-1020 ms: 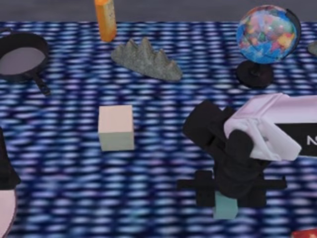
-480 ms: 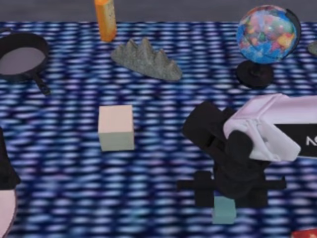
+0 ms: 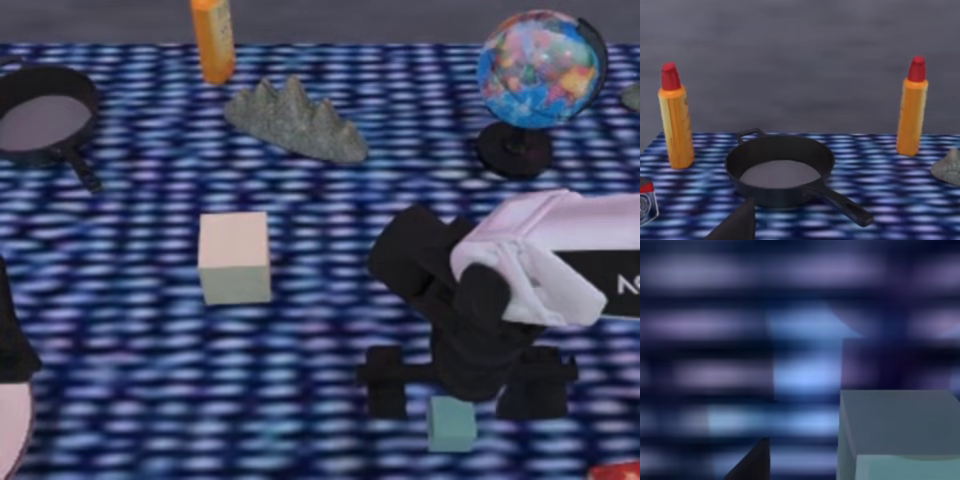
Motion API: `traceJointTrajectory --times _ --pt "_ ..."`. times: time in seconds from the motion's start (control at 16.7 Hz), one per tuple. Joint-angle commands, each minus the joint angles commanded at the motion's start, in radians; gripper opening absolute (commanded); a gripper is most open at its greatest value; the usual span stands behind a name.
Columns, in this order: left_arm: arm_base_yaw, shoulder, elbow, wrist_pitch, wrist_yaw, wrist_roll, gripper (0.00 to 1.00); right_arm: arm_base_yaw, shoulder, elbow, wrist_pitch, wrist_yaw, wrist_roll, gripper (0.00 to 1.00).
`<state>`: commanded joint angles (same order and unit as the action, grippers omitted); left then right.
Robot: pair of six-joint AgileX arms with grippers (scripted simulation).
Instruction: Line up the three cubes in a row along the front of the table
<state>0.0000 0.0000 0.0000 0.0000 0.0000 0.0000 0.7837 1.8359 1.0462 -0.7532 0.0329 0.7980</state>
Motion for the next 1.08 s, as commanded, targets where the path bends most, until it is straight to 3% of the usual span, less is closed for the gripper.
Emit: traceJointTrajectory --times 0.42,0.84,1.08 --pt "0.0 0.0 0.0 0.0 0.0 0.0 1.0 0.001 -0.007 0.013 -0.017 0.0 0.001 1.0" --pt "0.0 0.0 0.0 0.0 0.0 0.0 1.0 0.013 -0.104 0.148 -0.259 -0.001 0.005 1.0" --pt "0.0 0.0 0.0 0.0 0.0 0.0 1.0 0.014 -0.116 0.16 -0.276 0.0 0.004 1.0"
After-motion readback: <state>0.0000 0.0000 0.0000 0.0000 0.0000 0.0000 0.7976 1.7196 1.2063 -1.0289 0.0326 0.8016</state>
